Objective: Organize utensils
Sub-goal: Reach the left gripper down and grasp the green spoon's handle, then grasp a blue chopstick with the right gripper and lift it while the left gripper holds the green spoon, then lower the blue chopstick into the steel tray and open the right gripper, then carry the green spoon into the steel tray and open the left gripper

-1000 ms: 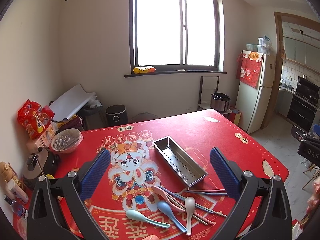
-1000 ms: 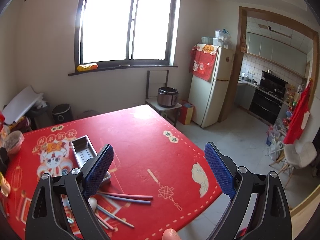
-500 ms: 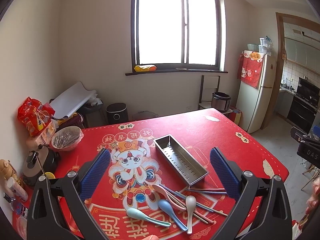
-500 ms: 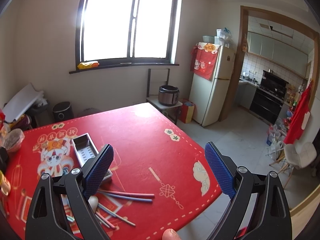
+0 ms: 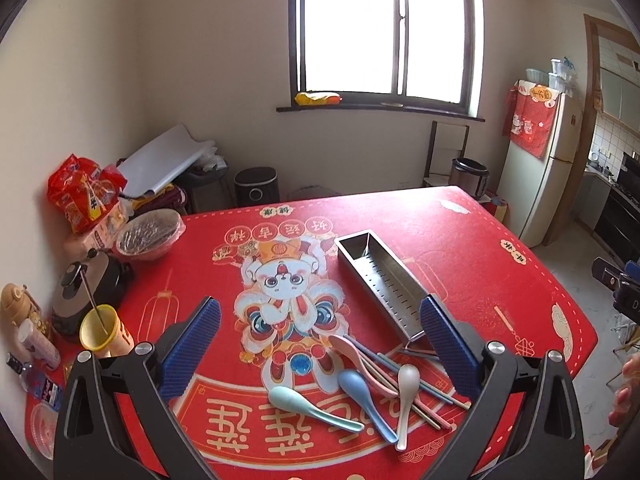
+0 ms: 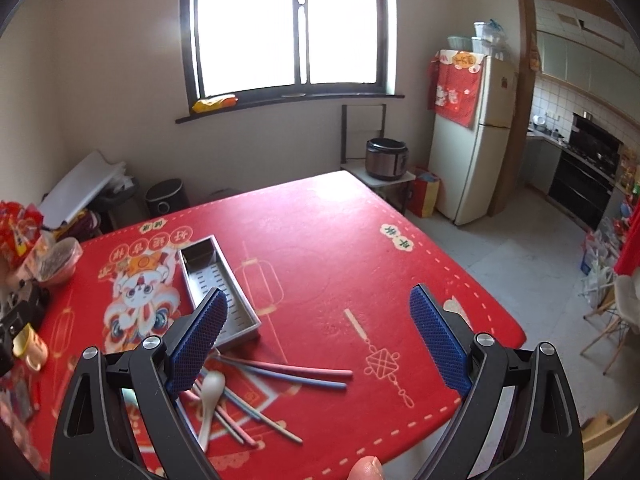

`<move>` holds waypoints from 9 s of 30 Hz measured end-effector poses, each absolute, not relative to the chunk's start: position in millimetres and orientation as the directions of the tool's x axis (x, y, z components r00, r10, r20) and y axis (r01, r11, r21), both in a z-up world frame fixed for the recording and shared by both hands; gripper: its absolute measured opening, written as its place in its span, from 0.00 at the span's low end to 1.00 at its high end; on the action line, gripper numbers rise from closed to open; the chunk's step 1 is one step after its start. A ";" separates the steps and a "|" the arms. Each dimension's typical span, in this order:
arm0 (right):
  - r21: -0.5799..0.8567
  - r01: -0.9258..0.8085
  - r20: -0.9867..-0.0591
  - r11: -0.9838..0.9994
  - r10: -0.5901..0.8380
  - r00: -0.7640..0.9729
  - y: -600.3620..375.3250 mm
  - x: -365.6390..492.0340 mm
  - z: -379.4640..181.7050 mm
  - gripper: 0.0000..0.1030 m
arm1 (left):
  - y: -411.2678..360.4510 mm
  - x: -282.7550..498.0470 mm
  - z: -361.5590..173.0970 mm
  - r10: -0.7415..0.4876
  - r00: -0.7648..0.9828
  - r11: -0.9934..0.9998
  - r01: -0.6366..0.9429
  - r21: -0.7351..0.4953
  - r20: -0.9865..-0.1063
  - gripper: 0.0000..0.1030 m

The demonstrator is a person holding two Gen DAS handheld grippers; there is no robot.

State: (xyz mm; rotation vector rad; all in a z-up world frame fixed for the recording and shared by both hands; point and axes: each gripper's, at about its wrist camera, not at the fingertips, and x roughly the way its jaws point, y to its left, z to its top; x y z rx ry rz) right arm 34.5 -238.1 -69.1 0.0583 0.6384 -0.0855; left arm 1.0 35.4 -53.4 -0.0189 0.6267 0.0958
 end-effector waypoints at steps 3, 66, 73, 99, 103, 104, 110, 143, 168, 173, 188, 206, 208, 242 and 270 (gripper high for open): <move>0.039 0.006 -0.613 0.999 0.019 0.790 -236.4 52.5 -84.1 0.87 | 39.1 6.6 -70.4 0.110 0.772 0.991 -0.137 0.006 -0.627 0.94; 0.262 -0.440 -0.826 0.859 0.436 0.357 -257.8 208.2 -225.1 0.87 | 31.4 57.3 -302.9 0.144 0.371 0.875 -0.480 -0.057 -0.917 0.14; 0.318 -0.496 -0.822 0.808 0.496 0.280 -244.9 202.9 -239.0 0.87 | 29.1 56.2 -303.6 0.140 0.369 0.885 -0.463 -0.051 -0.919 0.14; 0.116 -0.651 -0.938 0.750 0.299 0.177 -201.1 160.1 -309.5 0.21 | 57.8 47.8 -305.8 -0.102 0.428 0.935 -0.268 -0.234 -0.898 0.11; 0.105 -0.637 -0.945 0.764 0.276 0.175 -195.5 167.1 -315.7 0.19 | 63.0 47.2 -306.9 -0.137 0.431 0.933 -0.246 -0.263 -0.892 0.08; 0.109 -0.630 -0.943 0.769 0.281 0.180 -194.7 168.7 -316.0 0.19 | 65.8 47.2 -306.7 -0.146 0.430 0.932 -0.243 -0.270 -0.891 0.08; 0.096 -0.644 -0.949 0.759 0.265 0.172 -188.2 165.8 -316.1 0.11 | 65.5 46.7 -306.6 -0.158 0.432 0.934 -0.227 -0.277 -0.888 0.08; 0.104 -0.725 -0.914 0.681 0.353 0.200 -203.8 131.9 -292.7 0.05 | 62.5 47.7 -306.7 -0.140 0.432 0.937 -0.233 -0.260 -0.891 0.08; 0.324 -0.653 -0.793 0.685 0.573 0.207 -174.0 224.2 -220.7 0.06 | 64.0 44.8 -306.0 -0.140 0.442 0.933 -0.240 -0.267 -0.886 0.08; 0.296 -0.582 -0.814 0.757 0.519 0.261 -142.2 278.8 -228.6 0.06 | 63.6 44.3 -305.8 -0.135 0.444 0.933 -0.243 -0.265 -0.886 0.08; 0.211 -0.400 -0.914 0.892 0.325 0.244 -90.7 333.8 -293.0 0.06 | 62.2 46.7 -306.2 -0.124 0.443 0.938 -0.240 -0.251 -0.888 0.08; 0.047 -0.413 -0.905 0.910 0.214 0.368 -110.8 312.5 -265.1 0.08 | 62.3 48.6 -306.2 -0.121 0.431 0.938 -0.245 -0.245 -0.894 0.08; 0.032 -0.414 -0.894 0.910 0.211 0.395 -117.0 306.2 -256.5 0.08 | 62.1 49.8 -306.0 -0.120 0.427 0.938 -0.246 -0.243 -0.896 0.07; 0.091 -0.354 -0.860 0.931 0.252 0.443 -204.7 276.6 -249.7 0.50 | 39.8 105.3 -246.8 -0.119 0.504 0.915 -0.278 -0.291 -0.855 0.06; 0.283 -0.155 -0.847 0.947 0.322 0.424 -318.1 259.8 -246.3 0.85 | -62.2 285.4 -297.6 -0.198 0.350 0.939 -0.200 -0.279 -0.915 0.07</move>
